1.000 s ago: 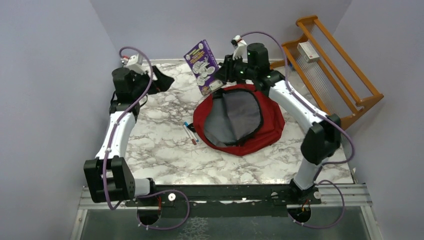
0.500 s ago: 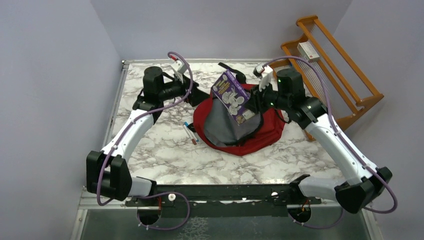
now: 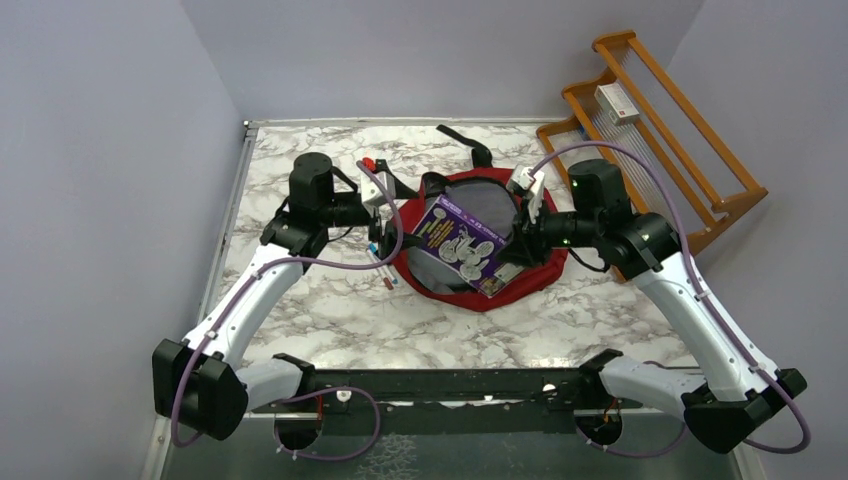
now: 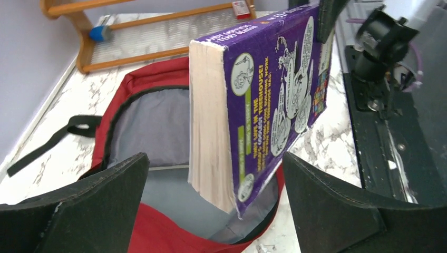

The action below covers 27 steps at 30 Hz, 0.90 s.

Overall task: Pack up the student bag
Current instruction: Pick up the book from the center of the board.

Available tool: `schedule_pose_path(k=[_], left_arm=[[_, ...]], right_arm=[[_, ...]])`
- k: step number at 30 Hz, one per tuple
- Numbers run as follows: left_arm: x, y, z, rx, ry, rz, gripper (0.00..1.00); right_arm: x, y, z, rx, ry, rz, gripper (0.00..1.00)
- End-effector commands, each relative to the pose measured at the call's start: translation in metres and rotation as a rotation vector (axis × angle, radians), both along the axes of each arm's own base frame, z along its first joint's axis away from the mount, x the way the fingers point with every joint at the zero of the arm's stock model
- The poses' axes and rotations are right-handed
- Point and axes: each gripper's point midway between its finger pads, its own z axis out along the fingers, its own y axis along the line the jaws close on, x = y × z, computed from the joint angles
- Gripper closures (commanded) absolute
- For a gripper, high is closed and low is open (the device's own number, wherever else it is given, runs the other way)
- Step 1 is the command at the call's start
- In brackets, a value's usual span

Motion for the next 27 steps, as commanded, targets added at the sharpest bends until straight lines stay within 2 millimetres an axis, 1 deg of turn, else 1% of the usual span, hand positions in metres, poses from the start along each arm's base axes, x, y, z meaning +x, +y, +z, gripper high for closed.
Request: schedule_pose_path(k=[1,3,6,8,11,16,18,22,25,27], left_arm=[[-0.036,-0.005,0.004,-0.023,-0.041,-0.206,0.07],[-0.041,-0.007,0.004,-0.030,-0.018,-0.239,0.10],[-0.046,-0.012,0.002,-0.034,0.024,-0.272,0.20],[-0.049,-0.015,0.004,-0.042,0.057,-0.306,0.25],[-0.055,-0.019,0.007,-0.052,0.095,-0.363,0.29],[-0.058,-0.024,0.003,-0.051,0.154,-0.395,0.43],[-0.060,-0.024,0.001,-0.053,0.168,-0.412,0.47],[-0.058,-0.026,-0.004,-0.046,0.186,-0.406,0.49],[-0.059,-0.027,-0.005,-0.049,0.198,-0.424,0.51],[-0.061,-0.027,-0.003,-0.053,0.206,-0.441,0.47]], right_arm=[[-0.030,0.016,0.027,0.114,-0.051,0.215,0.99],[-0.036,0.020,0.032,0.136,-0.049,0.264,0.99],[-0.040,0.023,0.031,0.147,-0.040,0.313,0.99],[-0.038,0.025,0.028,0.143,-0.034,0.321,0.99],[-0.036,0.027,0.025,0.140,-0.040,0.335,0.99],[-0.026,0.024,0.026,0.121,-0.109,0.294,0.99],[-0.023,0.021,0.027,0.110,-0.134,0.276,0.99],[-0.019,0.019,0.025,0.084,-0.130,0.267,0.99],[-0.019,0.020,0.021,0.078,-0.111,0.269,0.99],[-0.017,0.021,0.019,0.072,-0.100,0.265,0.99]])
